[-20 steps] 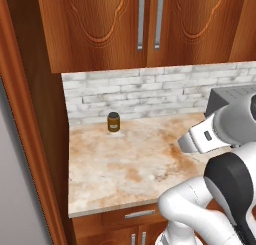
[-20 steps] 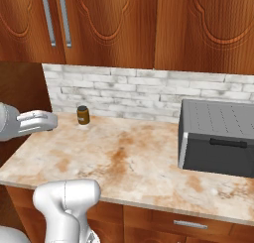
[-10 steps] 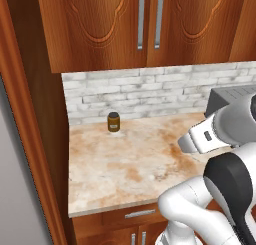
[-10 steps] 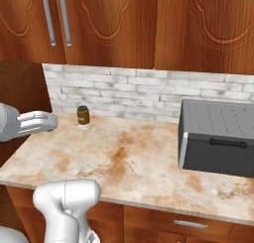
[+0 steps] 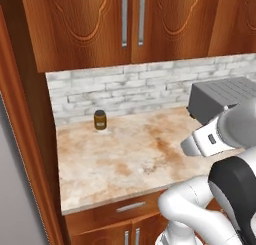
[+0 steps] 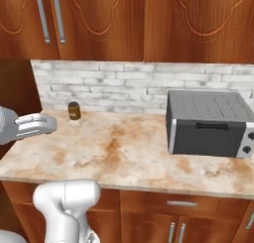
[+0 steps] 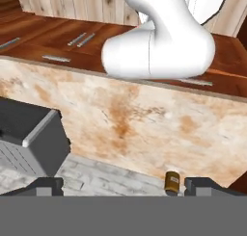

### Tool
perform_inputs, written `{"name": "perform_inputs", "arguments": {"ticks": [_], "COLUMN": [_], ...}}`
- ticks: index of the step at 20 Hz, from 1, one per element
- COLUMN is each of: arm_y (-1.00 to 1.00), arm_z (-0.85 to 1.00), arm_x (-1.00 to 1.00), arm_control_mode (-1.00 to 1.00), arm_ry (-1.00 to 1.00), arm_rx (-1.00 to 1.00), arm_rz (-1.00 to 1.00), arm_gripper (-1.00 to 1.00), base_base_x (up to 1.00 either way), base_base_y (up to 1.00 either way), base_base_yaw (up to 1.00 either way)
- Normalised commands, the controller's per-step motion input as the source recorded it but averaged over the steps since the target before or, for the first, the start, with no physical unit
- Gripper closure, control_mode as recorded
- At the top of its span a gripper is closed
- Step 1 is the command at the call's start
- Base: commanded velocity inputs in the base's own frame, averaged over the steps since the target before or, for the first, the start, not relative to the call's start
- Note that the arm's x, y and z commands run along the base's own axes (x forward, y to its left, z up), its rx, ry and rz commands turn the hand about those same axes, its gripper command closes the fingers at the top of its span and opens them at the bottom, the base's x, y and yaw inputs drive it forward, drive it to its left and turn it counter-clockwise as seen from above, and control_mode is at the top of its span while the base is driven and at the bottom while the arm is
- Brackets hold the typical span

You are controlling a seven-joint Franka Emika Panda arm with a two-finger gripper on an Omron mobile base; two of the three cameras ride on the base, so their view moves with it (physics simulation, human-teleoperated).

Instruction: Close all open cabinet doors.

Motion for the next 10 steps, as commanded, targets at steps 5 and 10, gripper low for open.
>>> {"name": "perform_inputs", "arguments": {"ticks": [5, 10], "arm_y": [0.0, 0.0], "arm_z": [0.0, 0.0], "arm_x": [0.0, 0.0], "arm_control_mode": [1.0, 1.0], "arm_ry": [0.0, 0.0], "arm_rx": [0.0, 0.0], "arm_rz": [0.0, 0.0], "arm_gripper": [-1.0, -1.0], "base_base_x": [-0.49, -0.35], "base_base_y": [0.0, -0.01], "base_base_yaw": [-0.48, -0.54]}}
